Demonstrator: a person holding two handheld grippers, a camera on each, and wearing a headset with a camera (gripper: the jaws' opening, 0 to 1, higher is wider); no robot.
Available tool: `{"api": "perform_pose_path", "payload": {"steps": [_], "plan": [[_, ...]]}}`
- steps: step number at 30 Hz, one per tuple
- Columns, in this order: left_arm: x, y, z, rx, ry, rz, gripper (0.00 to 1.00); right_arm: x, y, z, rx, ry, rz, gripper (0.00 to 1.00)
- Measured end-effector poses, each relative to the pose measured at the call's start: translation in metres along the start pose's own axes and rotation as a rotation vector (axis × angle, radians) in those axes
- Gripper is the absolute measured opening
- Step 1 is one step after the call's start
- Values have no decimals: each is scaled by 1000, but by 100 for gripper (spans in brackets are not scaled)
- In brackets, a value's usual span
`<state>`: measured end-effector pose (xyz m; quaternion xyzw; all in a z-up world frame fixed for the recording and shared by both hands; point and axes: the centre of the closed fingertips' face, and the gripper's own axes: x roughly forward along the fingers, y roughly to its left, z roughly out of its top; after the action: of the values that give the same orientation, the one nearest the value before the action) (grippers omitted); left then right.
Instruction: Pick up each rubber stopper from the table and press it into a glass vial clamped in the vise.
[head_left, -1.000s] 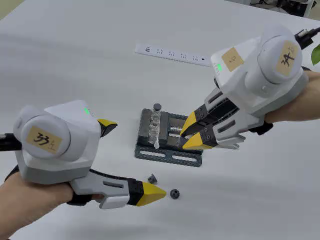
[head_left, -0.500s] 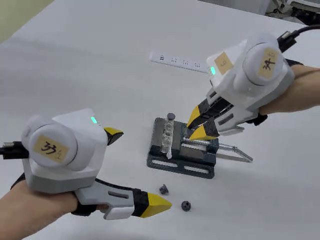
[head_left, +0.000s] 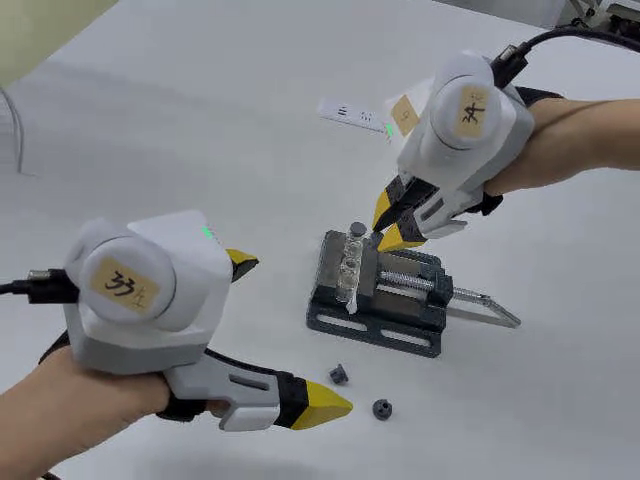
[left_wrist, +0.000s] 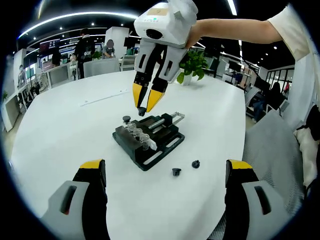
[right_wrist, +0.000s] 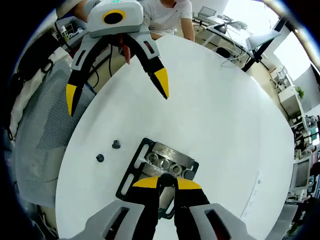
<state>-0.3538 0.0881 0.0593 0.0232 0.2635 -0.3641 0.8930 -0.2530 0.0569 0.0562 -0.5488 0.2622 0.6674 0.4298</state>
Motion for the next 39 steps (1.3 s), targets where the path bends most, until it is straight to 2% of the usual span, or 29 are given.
{"api": "perform_pose_path", "payload": {"steps": [4,9,20,32,39], "plan": [[-1,-1,0,-12,-6,6,99,5,-4,3,20,-4,28,6],[-1,-2,-4,-26,-5,7,99,14,-9,2,29,10,36,6],[-2,-5,-8,-46,-6,8,99,22,-10,-2,15,49,49,6],[-5,-3,-10,-53,-3,13,99,24,-8,-3,17,61,64,6],[-5,0,-10,-58,-5,14,99,26,-12,-3,21,81,56,6]]}}
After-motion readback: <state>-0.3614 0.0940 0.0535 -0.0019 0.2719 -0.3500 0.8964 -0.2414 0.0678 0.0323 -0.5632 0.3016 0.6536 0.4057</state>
